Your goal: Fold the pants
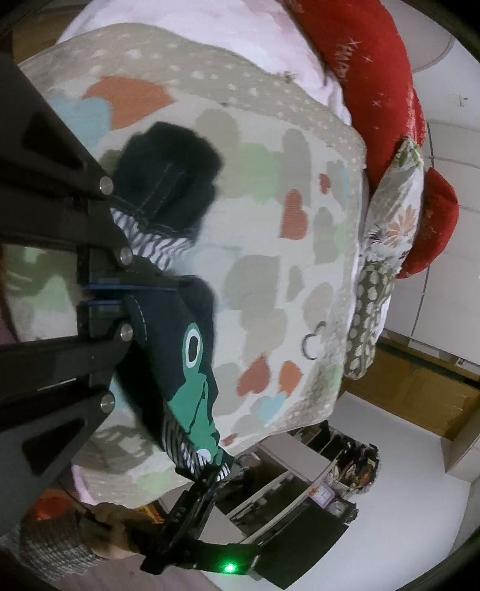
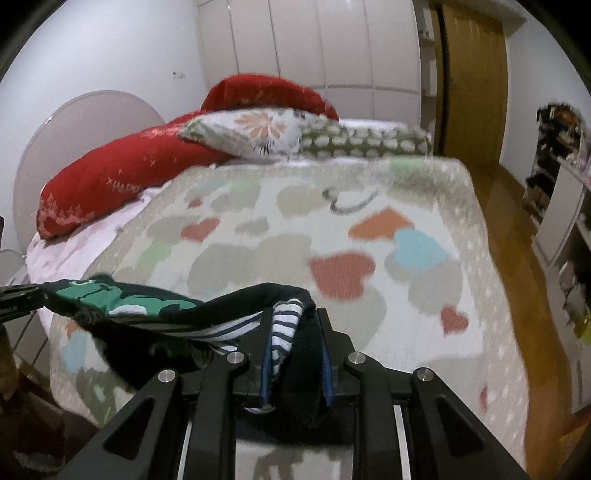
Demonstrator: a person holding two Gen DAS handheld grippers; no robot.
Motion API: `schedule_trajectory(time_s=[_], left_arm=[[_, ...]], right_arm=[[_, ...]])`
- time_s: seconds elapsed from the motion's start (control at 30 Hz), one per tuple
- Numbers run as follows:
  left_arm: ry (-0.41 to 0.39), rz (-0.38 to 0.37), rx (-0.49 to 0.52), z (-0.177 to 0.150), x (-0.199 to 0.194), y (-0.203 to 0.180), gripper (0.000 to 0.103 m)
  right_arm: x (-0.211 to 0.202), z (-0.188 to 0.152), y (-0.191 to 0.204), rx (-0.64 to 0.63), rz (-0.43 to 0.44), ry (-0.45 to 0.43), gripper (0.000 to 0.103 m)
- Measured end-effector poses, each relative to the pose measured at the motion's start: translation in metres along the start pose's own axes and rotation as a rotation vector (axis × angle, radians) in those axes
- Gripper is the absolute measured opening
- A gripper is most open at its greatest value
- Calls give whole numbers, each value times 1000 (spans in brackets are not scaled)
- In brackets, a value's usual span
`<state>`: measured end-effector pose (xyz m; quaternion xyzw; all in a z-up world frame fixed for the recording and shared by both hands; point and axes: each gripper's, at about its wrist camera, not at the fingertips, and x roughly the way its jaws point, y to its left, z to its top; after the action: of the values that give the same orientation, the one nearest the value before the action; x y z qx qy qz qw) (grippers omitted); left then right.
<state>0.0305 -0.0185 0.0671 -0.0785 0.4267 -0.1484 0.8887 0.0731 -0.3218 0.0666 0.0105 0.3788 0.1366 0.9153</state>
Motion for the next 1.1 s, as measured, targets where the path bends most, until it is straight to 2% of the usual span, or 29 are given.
schedule_trajectory(time_s=[0.17, 0.23, 0.3, 0.4, 0.53, 0.63, 0.73, 0.8, 0.83, 0.9, 0.93, 1.0, 1.03, 1.1], left_arm=[[44, 14, 55, -51, -2, -14, 3], [67, 7, 79, -61, 1, -20, 3], [76, 19, 92, -59, 6, -22, 3], [60, 24, 50, -40, 13, -13, 3], [-11, 52, -7, -3, 5, 1, 3], [-104, 86, -3, 15, -18, -1, 3], [-167, 138, 51, 9, -29, -14, 3], [-160, 185, 103, -7, -17, -24, 3], [-127, 217, 140, -21, -2, -31, 3], [-37, 220, 181, -41, 24, -37, 4], [31, 197, 189, -56, 40, -40, 4], [94, 171, 185, -71, 53, -41, 4], [114, 162, 185, -76, 57, -41, 4], [116, 140, 185, -77, 54, -39, 5]], right_arm=[[-9, -43, -8, 42, 39, 68, 23], [-12, -57, -9, 46, 32, 91, 23], [-10, -65, -6, 10, -6, 110, 23], [-1, -59, 1, -53, -66, 116, 22], [1, -18, 17, -157, -125, 14, 22], [-11, 25, 29, -207, -142, -111, 22], [-26, 46, 39, -231, -143, -209, 22], [-29, 41, 42, -247, -158, -241, 22], [-26, 34, 41, -256, -170, -240, 23], [-5, 8, 32, -263, -190, -162, 23], [7, -5, 26, -258, -200, -111, 24], [27, -34, 9, -227, -201, 4, 24], [34, -50, -1, -196, -188, 65, 29], [34, -70, -17, -143, -179, 123, 43]])
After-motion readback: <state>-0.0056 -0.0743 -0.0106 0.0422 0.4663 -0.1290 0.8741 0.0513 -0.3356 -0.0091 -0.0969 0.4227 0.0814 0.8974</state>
